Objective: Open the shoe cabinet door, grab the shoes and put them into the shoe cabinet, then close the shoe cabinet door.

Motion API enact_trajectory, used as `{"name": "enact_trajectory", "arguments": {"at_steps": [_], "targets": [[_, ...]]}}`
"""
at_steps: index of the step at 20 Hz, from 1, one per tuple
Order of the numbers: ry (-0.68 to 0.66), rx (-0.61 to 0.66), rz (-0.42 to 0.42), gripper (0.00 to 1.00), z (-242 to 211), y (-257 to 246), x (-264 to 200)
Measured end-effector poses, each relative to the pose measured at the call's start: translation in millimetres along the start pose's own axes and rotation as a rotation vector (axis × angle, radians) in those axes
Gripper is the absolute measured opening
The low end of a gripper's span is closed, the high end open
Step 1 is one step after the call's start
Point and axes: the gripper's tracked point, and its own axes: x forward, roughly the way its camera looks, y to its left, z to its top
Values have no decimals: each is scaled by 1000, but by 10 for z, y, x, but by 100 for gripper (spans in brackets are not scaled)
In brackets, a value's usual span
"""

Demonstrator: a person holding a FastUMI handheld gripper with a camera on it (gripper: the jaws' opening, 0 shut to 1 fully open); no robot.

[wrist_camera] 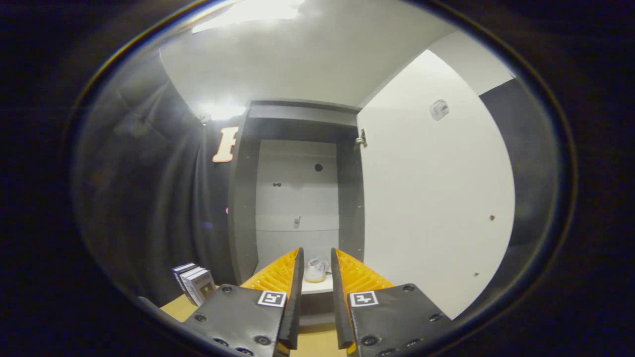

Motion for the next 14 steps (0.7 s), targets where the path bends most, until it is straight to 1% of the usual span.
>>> {"name": "enact_trajectory", "arguments": {"at_steps": [3, 6, 8, 10, 14], "targets": [[-38, -17, -69, 32, 186, -501, -224], [-49, -37, -143, 32, 310, -1120, -442], [-57, -44, -174, 32, 385, -1523, -563], [-72, -44, -177, 32, 497, -1857, -652], [-82, -24, -124, 31, 609, -2352, -814]]}}
